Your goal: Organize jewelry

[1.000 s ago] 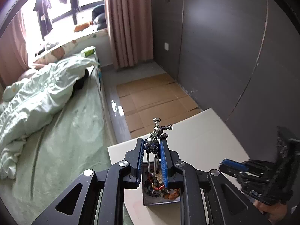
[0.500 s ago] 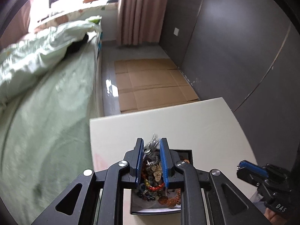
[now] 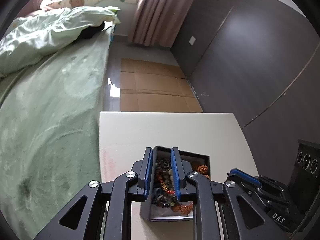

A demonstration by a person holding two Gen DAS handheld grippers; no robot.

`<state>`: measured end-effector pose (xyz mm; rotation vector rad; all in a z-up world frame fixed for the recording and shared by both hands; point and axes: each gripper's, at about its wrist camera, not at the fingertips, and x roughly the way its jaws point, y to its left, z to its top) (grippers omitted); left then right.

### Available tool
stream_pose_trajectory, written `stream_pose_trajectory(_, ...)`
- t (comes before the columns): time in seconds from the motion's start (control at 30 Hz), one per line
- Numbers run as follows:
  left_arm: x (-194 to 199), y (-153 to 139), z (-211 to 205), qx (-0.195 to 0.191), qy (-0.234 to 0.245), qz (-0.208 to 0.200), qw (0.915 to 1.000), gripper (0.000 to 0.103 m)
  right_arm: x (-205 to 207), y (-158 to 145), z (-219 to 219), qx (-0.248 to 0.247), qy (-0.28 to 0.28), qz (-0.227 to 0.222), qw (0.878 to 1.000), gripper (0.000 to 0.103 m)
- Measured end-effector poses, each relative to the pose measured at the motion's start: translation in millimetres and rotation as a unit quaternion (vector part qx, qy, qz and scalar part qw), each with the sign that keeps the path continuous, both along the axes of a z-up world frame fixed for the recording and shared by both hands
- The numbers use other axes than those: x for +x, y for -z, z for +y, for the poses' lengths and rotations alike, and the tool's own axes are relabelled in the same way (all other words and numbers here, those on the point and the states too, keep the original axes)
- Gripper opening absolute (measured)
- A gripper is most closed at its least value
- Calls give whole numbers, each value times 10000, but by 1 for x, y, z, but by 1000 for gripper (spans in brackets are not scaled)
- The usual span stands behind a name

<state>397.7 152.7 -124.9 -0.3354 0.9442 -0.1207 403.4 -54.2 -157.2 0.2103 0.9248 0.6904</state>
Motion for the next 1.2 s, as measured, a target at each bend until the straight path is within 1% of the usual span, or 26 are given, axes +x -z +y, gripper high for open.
stream_pose_trajectory(0.03,-1,1,4,-34,-46,24,10000,24,1,0,2,4,-27,14,10000,14)
stream_pose_trajectory(0.07,-2,2,8,-56,-81,29,9999,32,3,1,6,19,-57,24,10000,14)
stream_pose_trajectory(0.1,-4,1,11,-72,-120,4,9999,43,4,1,9,49,-89,32,9999,14)
stream_pose_trajectory(0.13,-6,0,14,-71,-157,-44,9998,49,6,1,13,74,-122,44,9999,14)
stream_pose_trajectory(0.17,-8,-1,16,-63,-183,-86,9998,60,8,1,16,91,-149,55,9998,14)
stream_pose_trajectory(0.2,-10,-3,19,-56,-209,-135,9997,65,10,2,19,113,-169,72,9998,14)
stream_pose_trajectory(0.27,-13,-5,23,-67,-248,-199,9995,70,12,3,23,150,-184,103,9997,14)
stream_pose_trajectory(0.37,-14,-5,28,-105,-278,-202,9994,73,14,4,27,222,-226,135,9994,14)
stream_pose_trajectory(0.47,-14,-4,30,-126,-284,-187,9993,73,16,1,33,256,-306,113,9991,14)
stream_pose_trajectory(0.5,-14,-4,30,-128,-285,-183,9993,73,17,0,35,200,-313,147,9992,19)
stream_pose_trajectory(0.53,-15,-4,30,-135,-280,-174,9994,73,18,1,35,151,-279,195,9993,40)
stream_pose_trajectory(0.6,-14,-5,29,-159,-261,-176,9994,75,17,1,30,66,-96,186,9998,64)
stream_pose_trajectory(0.63,-15,-6,29,-162,-249,-185,9994,76,16,0,27,60,-52,154,9998,64)
stream_pose_trajectory(0.7,-17,-9,27,-143,-251,-219,9993,83,14,-4,19,124,1,164,9998,64)
stream_pose_trajectory(0.87,-24,-22,19,-104,-230,-365,9990,92,3,-16,-5,142,203,59,9997,64)
stream_pose_trajectory(0.97,-29,-29,12,-53,-185,-391,9991,92,-6,-23,-21,152,321,64,9993,66)
stream_pose_trajectory(1.03,-32,-33,8,-25,-166,-403,9990,93,-12,-28,-30,81,417,39,9991,74)
stream_pose_trajectory(1.17,-42,-40,0,47,-154,-466,9988,94,-22,-39,-43,24,541,6,9985,76)
stream_pose_trajectory(1.2,-46,-43,-2,85,-157,-493,9986,95,-26,-42,-47,11,561,-7,9984,79)
